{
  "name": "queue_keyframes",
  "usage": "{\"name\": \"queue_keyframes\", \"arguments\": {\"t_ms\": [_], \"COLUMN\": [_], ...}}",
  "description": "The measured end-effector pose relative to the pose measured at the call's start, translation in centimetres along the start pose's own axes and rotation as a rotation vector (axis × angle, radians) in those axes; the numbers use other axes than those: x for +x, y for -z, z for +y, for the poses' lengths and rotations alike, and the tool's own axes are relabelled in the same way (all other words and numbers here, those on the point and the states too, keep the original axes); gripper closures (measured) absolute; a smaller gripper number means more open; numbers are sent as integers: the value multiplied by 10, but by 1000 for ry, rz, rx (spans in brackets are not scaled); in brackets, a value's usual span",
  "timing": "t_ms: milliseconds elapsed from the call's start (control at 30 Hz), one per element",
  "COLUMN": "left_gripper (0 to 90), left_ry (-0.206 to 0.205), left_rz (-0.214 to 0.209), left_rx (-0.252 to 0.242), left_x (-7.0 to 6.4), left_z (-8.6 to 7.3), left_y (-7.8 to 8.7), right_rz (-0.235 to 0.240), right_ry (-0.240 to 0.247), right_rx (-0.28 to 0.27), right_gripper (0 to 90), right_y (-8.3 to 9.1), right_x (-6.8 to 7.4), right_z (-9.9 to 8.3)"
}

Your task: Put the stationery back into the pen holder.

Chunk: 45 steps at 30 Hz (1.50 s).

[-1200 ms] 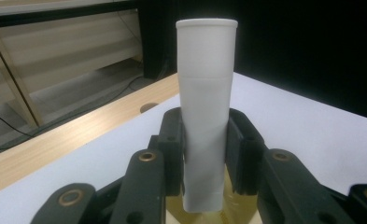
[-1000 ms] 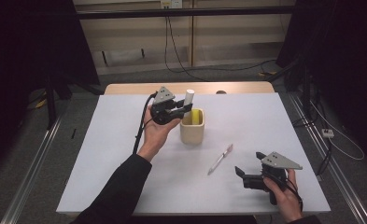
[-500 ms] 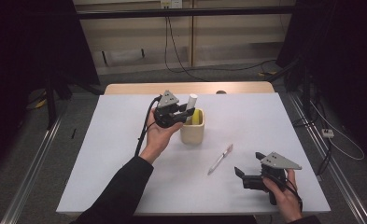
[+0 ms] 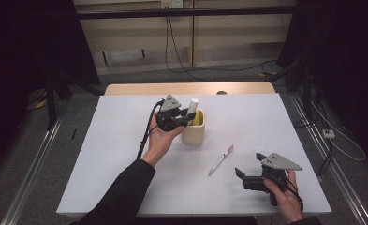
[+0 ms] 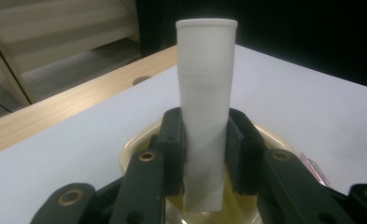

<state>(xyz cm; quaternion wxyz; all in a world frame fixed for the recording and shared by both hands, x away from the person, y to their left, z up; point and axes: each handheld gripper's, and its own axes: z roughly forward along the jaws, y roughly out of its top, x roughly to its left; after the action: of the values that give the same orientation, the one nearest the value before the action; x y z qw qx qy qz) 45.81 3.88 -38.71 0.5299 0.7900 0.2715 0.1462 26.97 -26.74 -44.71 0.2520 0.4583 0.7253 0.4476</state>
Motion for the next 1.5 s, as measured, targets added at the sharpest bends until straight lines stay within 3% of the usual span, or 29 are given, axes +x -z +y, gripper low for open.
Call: {"name": "queue_keyframes", "arguments": {"t_ms": [100, 167, 233, 400, 633, 933, 1033, 1267, 1500], "left_gripper": [695, 595, 451, 335, 160, 88, 86, 67, 55], "left_ry": [0, 5, -9, -29, 2, 22, 45, 55, 26], "left_rz": [-4, -3, 27, 26, 39, 20, 44, 52, 58], "left_rx": [-4, -10, -14, -38, -13, 4, 20, 40, 34], "left_x": [0, 0, -3, -5, 2, 11, 15, 21, 22], "left_z": [-1, 0, 2, 6, 4, 1, -2, -12, -17], "left_y": [0, 1, 3, 7, 10, 24, 29, 46, 68], "right_rz": [-1, -1, -2, 0, 2, 3, 3, 3, 1], "right_ry": [3, 3, 4, 7, 4, 3, 0, 3, 5], "right_rx": [-4, -3, -4, -3, -2, -1, -1, 2, 2], "right_gripper": [43, 43, 43, 43, 43, 43, 43, 43, 44], "right_y": [0, 0, 0, 0, 0, 0, 0, -2, -3], "right_x": [0, 0, 0, 1, 1, 0, 1, 2, 2], "right_z": [0, 0, 0, 0, 0, 0, 0, 0, 1]}}
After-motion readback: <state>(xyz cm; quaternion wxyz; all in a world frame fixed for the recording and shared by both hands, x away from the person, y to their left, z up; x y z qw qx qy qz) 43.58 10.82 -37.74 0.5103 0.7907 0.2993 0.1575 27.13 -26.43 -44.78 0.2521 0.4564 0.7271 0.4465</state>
